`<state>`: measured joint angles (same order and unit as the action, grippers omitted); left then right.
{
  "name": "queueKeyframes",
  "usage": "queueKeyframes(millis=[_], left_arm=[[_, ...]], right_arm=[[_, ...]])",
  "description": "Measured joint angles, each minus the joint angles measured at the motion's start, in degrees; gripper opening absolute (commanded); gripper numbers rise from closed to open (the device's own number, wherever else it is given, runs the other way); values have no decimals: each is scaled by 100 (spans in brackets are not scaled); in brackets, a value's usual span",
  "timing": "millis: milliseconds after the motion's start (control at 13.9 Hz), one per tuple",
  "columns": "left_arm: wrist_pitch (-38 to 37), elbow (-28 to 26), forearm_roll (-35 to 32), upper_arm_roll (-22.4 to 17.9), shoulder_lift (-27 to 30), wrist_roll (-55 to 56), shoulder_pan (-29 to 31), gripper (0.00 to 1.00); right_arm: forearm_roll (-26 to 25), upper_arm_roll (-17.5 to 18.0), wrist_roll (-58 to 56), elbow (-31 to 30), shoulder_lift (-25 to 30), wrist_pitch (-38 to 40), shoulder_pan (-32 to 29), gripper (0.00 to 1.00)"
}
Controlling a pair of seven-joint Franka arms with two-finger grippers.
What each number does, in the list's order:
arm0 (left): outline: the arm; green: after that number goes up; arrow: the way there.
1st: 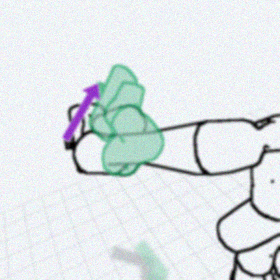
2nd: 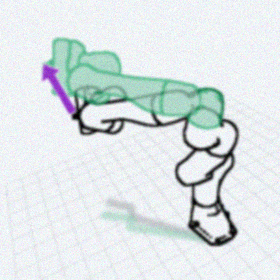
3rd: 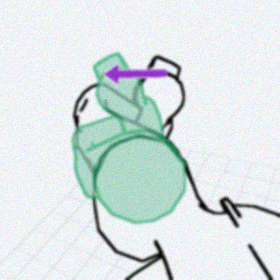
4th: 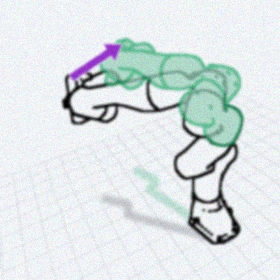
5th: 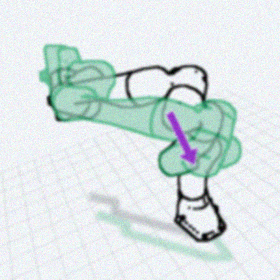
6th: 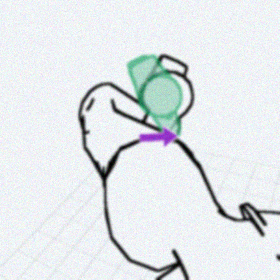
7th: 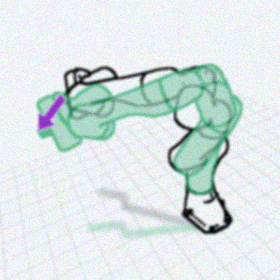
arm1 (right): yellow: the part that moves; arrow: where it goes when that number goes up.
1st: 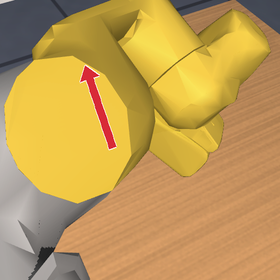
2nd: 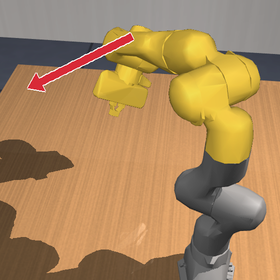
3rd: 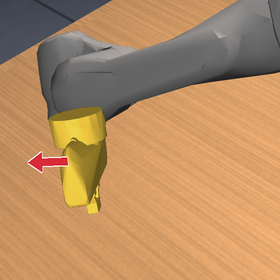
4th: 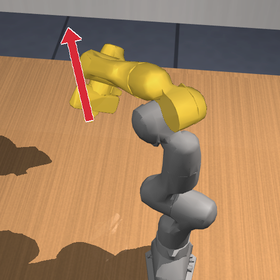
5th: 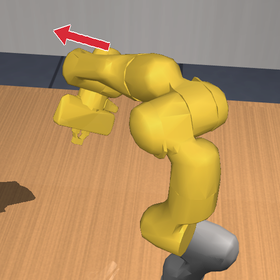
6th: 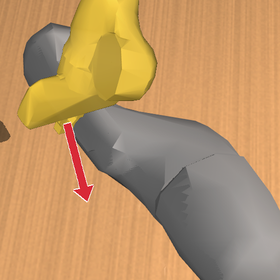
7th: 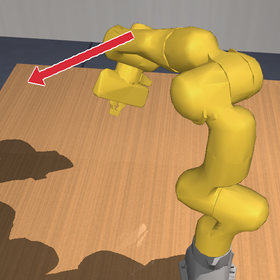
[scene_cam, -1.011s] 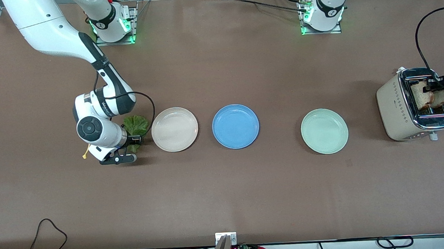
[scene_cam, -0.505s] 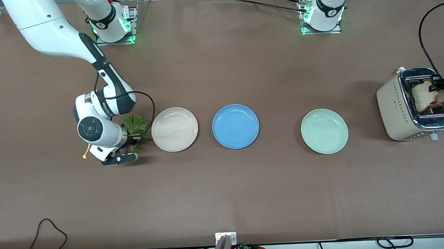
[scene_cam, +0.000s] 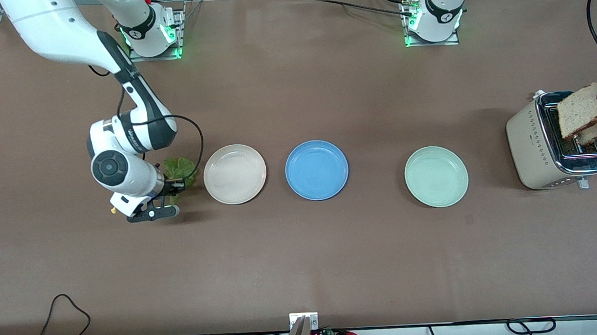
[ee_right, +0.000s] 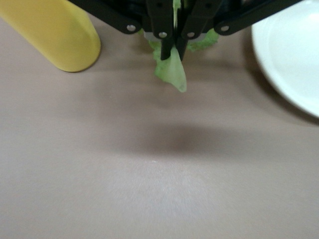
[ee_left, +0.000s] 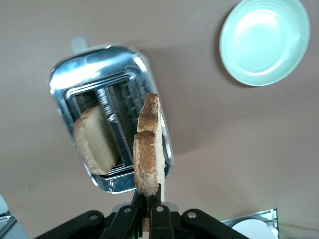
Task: Make sandwich in blue plate with both arms
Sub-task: 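Carry the bread slice with the left gripper over the blue plate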
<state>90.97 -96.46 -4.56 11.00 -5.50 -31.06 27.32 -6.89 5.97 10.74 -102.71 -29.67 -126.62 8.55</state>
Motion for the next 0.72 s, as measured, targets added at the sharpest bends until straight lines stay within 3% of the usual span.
queueKeyframes(millis=[505,722], left_arm=[[-357,58,59,1653,-151,191,-44,1],[-484,50,591,2354,-436,528,-151,1]], right_arm=[[-6,244,-2357,272,551,1199,133,0],[-6,517,-3024,526,555,1526,243,0]])
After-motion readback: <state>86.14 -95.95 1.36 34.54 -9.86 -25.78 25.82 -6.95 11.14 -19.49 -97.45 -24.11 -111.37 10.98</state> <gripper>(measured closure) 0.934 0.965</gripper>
